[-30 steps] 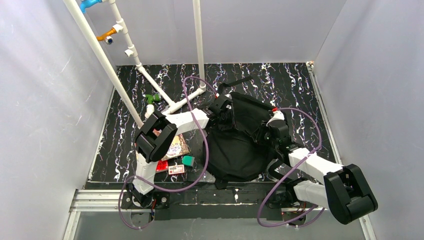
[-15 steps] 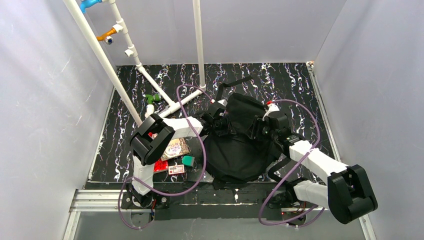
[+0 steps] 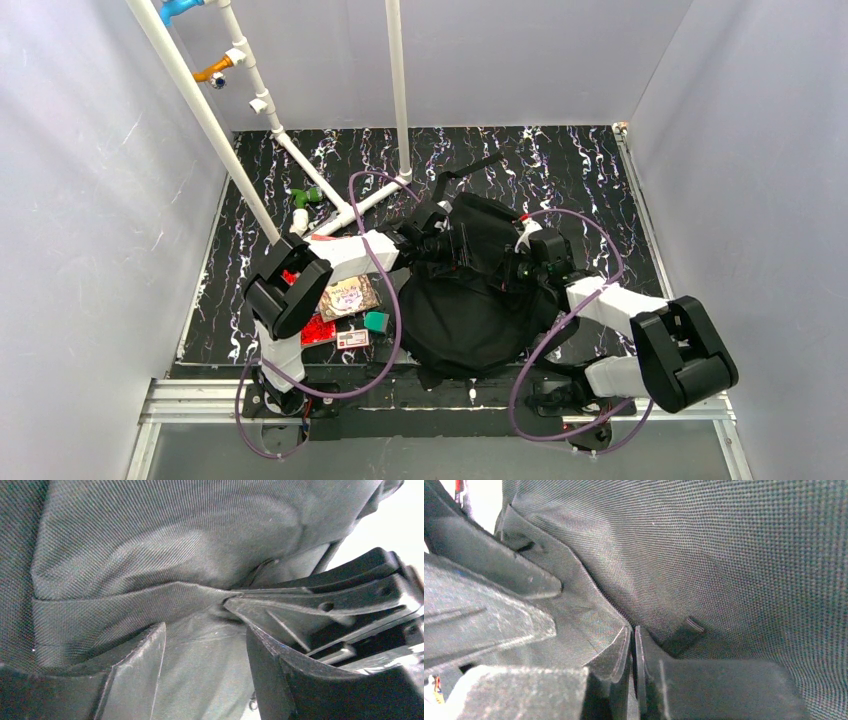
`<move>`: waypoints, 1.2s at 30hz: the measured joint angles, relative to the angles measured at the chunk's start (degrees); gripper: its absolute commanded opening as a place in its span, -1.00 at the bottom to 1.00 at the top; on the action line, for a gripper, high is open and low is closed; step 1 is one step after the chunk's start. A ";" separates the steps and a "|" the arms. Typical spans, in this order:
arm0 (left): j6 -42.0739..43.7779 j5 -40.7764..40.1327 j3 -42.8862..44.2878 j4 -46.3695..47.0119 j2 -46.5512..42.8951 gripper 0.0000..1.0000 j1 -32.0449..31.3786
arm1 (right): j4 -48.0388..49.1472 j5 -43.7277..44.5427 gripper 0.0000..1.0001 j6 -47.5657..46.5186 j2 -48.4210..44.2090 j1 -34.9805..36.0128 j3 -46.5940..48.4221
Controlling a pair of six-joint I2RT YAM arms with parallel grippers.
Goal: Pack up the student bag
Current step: Unzip the student bag at the center of the board.
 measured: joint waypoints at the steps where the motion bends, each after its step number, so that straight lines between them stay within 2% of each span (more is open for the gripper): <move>1: -0.66 0.94 0.35 -0.42 0.02 0.22 0.22 | 0.94 -0.24 -0.73 0.11 -0.72 0.00 -1.01; 3: -1.86 2.84 1.14 -0.83 0.13 0.25 0.68 | 2.34 -0.44 -0.61 0.09 -2.10 0.02 -2.73; 7: -3.61 6.05 3.89 0.57 2.25 0.41 1.09 | 2.97 -0.66 -0.17 -0.70 -2.95 0.07 -3.65; 9: -3.82 6.29 4.17 1.01 3.28 0.47 1.09 | 2.08 -1.31 -0.08 -1.09 -2.97 0.09 -2.99; 14: -3.78 6.27 4.11 -0.33 4.63 0.51 1.18 | -6.27 -3.98 -0.07 -1.57 -3.37 0.15 1.73; 18: -3.85 6.03 4.50 -1.60 4.63 0.45 1.16 | -9.64 -6.78 -0.44 -1.77 -7.15 0.11 2.25; 20: -4.02 5.92 4.92 -2.86 4.63 0.32 1.16 | -9.31 -7.98 -0.59 -2.23 -8.70 0.11 1.55; 22: -4.22 5.77 4.98 -3.58 4.72 0.15 1.16 | -8.57 -9.35 -0.66 -2.54 -8.24 0.07 0.63; 24: -4.28 5.60 5.25 -4.68 5.16 -0.17 1.22 | -6.58 -10.84 -0.72 -2.27 -5.92 0.04 -0.61; 30: -3.98 5.16 5.20 -6.23 6.38 -0.76 1.64 | -0.79 -13.05 -0.76 -0.31 -1.92 -0.22 -3.32; 31: -3.69 5.07 4.85 -5.99 6.38 -0.85 1.70 | -0.57 -13.29 -0.70 -0.07 -1.75 -0.28 -3.34; 32: -3.48 5.03 4.44 -5.68 6.36 -0.95 1.79 | -0.55 -13.38 -0.56 0.04 -1.70 -0.28 -3.32; 33: -3.32 5.03 3.98 -5.20 6.36 -1.00 1.88 | -0.94 -13.33 -0.36 0.09 -1.79 -0.28 -3.21; 35: -3.19 5.22 2.29 -3.06 6.01 -1.00 2.01 | -4.57 -12.48 0.15 0.46 -2.54 -0.24 -1.64; 36: -3.10 5.22 1.62 -2.01 5.75 -1.00 2.01 | -7.39 -11.08 0.31 0.92 -3.61 -0.20 -0.37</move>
